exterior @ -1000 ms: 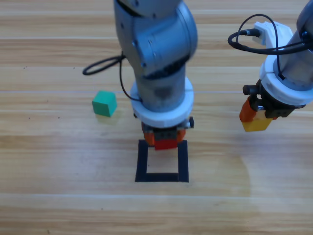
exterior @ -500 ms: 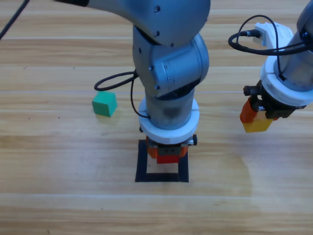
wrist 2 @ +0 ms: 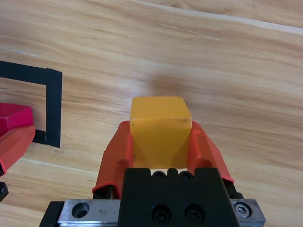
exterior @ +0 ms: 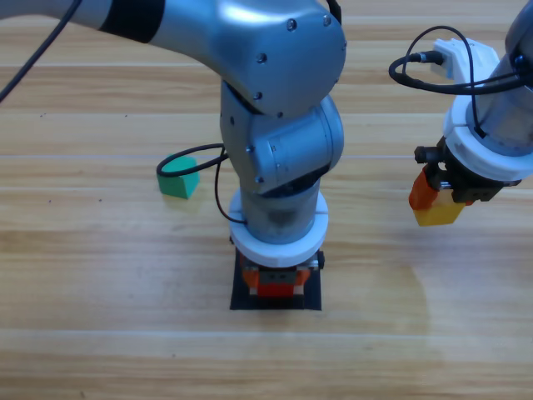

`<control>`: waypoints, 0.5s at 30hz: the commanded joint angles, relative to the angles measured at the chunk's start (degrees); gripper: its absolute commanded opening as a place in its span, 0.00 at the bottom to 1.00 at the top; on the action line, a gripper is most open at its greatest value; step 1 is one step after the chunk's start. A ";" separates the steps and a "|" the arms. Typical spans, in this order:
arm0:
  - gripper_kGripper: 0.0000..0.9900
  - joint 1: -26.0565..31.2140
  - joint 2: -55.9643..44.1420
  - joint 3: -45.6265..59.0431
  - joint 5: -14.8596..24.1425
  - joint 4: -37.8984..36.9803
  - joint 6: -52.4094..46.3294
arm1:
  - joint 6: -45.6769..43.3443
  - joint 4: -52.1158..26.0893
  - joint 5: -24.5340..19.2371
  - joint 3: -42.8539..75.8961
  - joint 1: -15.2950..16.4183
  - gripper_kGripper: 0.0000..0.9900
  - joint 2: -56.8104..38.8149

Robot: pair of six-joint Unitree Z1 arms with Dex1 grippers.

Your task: Stack the blocks in the rectangular block: red at the bottom, yellow in the middle, green on top

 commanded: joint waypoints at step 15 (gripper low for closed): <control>0.07 0.83 1.86 1.26 -0.06 -1.81 1.17 | 0.82 -1.02 -0.05 2.04 -1.35 0.00 1.40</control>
